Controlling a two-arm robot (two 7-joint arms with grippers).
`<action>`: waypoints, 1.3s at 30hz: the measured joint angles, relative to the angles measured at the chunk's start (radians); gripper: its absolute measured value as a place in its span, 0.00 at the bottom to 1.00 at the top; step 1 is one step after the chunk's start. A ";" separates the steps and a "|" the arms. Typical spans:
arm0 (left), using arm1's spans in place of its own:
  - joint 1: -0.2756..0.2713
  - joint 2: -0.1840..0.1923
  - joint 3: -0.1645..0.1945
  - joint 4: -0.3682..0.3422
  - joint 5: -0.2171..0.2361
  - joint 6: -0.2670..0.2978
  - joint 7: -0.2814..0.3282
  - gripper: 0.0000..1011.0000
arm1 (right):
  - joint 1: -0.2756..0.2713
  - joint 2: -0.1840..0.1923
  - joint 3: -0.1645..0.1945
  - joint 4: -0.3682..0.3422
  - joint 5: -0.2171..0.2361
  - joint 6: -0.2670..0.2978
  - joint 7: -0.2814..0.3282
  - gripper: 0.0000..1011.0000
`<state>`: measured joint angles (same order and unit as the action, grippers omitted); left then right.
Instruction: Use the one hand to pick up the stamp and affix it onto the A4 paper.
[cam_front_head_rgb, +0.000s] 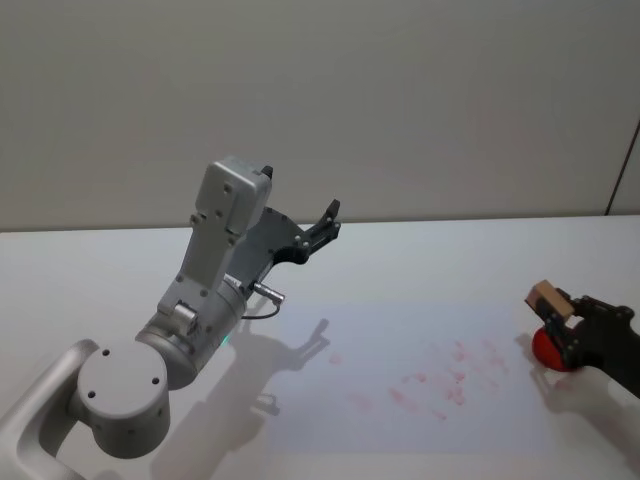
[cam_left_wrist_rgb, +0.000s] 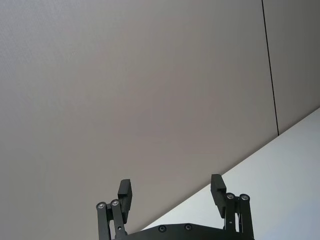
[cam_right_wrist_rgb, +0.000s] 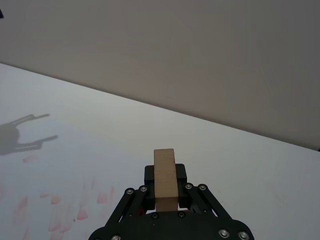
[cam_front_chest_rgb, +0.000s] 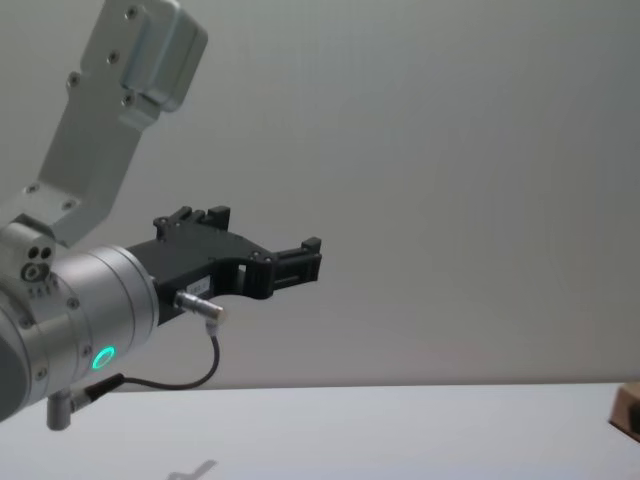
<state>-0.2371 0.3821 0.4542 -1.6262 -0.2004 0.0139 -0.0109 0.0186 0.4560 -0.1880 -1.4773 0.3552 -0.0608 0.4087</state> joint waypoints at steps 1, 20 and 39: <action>0.000 0.000 0.000 0.000 0.000 0.000 0.000 0.99 | -0.001 0.002 0.002 0.004 -0.002 -0.001 -0.001 0.22; 0.000 0.000 0.000 0.000 0.000 0.000 0.000 0.99 | -0.003 0.017 0.010 0.064 -0.038 -0.022 -0.009 0.22; 0.000 0.000 0.000 0.000 0.000 0.000 0.000 0.99 | 0.018 -0.001 -0.008 0.114 -0.084 -0.027 -0.008 0.22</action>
<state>-0.2371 0.3821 0.4542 -1.6262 -0.2004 0.0139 -0.0109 0.0364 0.4548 -0.1960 -1.3635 0.2710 -0.0880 0.4005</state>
